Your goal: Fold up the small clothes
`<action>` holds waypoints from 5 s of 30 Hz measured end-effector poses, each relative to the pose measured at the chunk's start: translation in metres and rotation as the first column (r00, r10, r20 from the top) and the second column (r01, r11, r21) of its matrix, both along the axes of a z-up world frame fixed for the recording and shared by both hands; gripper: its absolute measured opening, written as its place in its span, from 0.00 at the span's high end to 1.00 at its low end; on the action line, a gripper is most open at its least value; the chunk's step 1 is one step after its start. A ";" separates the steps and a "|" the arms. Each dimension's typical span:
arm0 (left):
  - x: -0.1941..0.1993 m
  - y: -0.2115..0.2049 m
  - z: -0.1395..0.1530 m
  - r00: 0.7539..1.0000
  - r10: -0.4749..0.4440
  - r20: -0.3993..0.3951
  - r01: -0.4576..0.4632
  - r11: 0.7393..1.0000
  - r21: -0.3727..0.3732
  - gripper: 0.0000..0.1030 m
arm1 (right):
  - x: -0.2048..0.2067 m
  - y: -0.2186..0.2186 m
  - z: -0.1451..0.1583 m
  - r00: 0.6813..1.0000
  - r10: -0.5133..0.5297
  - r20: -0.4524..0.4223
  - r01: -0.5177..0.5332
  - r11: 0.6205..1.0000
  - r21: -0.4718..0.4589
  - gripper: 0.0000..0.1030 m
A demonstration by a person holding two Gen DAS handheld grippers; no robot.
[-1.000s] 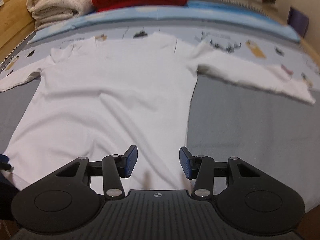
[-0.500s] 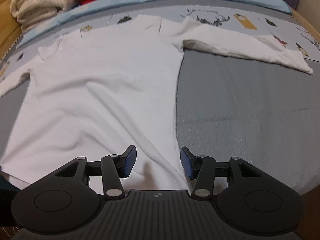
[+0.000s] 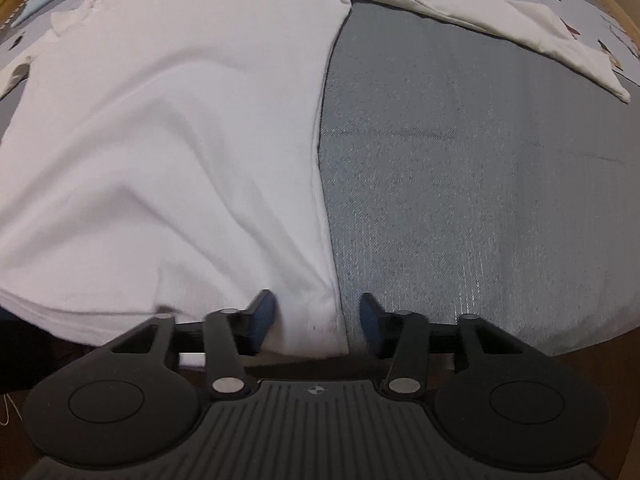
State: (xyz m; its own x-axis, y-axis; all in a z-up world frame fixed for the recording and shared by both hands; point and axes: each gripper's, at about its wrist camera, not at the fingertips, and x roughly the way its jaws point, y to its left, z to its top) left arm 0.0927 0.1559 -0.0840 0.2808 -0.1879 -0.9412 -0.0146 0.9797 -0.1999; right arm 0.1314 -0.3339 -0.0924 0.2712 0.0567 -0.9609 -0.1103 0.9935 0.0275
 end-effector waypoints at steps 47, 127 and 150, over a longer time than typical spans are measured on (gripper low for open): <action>0.010 -0.143 -0.047 0.986 -0.160 0.051 0.153 0.981 0.117 0.64 | -0.007 0.022 0.006 0.991 0.052 0.122 -0.051 0.999 -0.009 0.59; 0.170 0.016 0.095 0.786 0.153 0.599 -0.290 0.947 0.138 0.62 | 0.136 0.213 0.160 0.643 0.012 0.765 -0.165 0.979 0.123 0.33; 0.192 0.217 0.014 0.611 0.760 0.221 -0.784 0.620 0.032 0.21 | 0.199 0.217 0.121 0.765 0.071 0.641 -0.158 0.984 0.079 0.71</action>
State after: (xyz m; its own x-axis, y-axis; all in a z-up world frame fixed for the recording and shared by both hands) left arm 0.2844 0.3727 -0.0703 0.4249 0.2783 -0.8614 -0.7542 0.6352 -0.1667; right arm 0.3305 -0.1171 0.0288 0.7987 0.2310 -0.5557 -0.2590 0.9654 0.0292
